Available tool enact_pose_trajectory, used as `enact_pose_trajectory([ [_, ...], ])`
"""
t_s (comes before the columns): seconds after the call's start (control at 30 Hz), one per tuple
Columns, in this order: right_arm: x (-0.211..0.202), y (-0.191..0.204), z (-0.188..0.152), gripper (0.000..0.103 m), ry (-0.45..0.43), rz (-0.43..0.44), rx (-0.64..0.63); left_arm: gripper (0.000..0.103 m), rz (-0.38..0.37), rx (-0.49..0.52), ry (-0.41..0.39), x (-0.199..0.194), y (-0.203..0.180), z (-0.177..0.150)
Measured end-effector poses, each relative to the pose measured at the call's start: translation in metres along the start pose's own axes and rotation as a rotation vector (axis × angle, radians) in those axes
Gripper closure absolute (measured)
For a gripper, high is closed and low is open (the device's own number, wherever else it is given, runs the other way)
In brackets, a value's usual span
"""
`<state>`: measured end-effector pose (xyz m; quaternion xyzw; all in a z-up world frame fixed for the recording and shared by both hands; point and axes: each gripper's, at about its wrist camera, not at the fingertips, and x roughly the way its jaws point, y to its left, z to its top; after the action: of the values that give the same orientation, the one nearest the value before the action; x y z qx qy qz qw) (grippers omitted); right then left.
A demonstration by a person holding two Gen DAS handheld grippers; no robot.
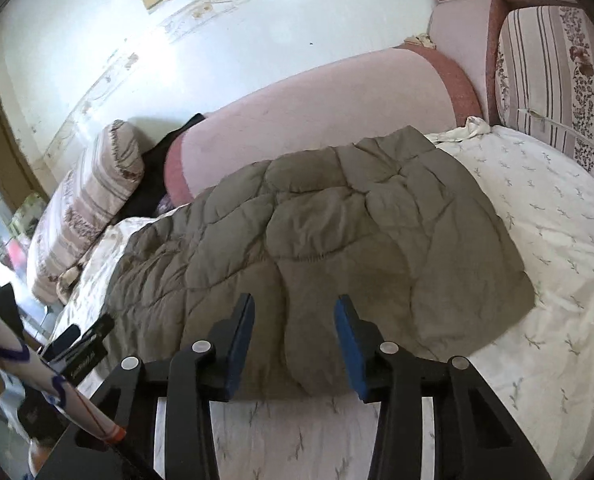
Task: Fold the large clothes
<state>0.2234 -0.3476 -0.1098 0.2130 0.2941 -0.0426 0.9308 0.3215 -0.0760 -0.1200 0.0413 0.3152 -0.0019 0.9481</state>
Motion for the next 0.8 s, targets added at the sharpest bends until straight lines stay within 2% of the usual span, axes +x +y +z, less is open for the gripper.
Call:
enact_pose_trajectory([
  [0.1, 0.024, 0.004, 0.0, 0.058, -0.009, -0.049, -0.043, 0.031, 0.012, 0.02, 0.072, 0.03, -0.004, -0.005],
  [0.17, 0.041, -0.001, -0.003, 0.058, 0.031, -0.061, -0.04, 0.031, 0.012, 0.02, 0.104, 0.045, -0.005, -0.007],
  [0.33, 0.067, -0.006, -0.006, 0.058, 0.073, -0.088, -0.074, 0.028, 0.051, 0.069, 0.083, 0.053, -0.015, -0.009],
  [0.43, 0.081, -0.01, -0.01, 0.058, 0.121, -0.098, -0.094, 0.028, 0.055, 0.056, 0.088, 0.058, -0.016, -0.011],
  [0.57, 0.088, -0.012, -0.014, 0.057, 0.138, -0.103, -0.107, 0.028, 0.066, 0.059, 0.085, 0.056, -0.02, -0.013],
  [0.67, 0.083, -0.012, -0.013, 0.057, 0.135, -0.093, -0.104, 0.028, 0.065, 0.044, 0.049, 0.046, -0.021, -0.01],
  [0.8, 0.055, -0.022, 0.001, 0.057, 0.088, 0.006, -0.019, 0.028, 0.012, 0.031, -0.09, 0.013, -0.025, 0.0],
])
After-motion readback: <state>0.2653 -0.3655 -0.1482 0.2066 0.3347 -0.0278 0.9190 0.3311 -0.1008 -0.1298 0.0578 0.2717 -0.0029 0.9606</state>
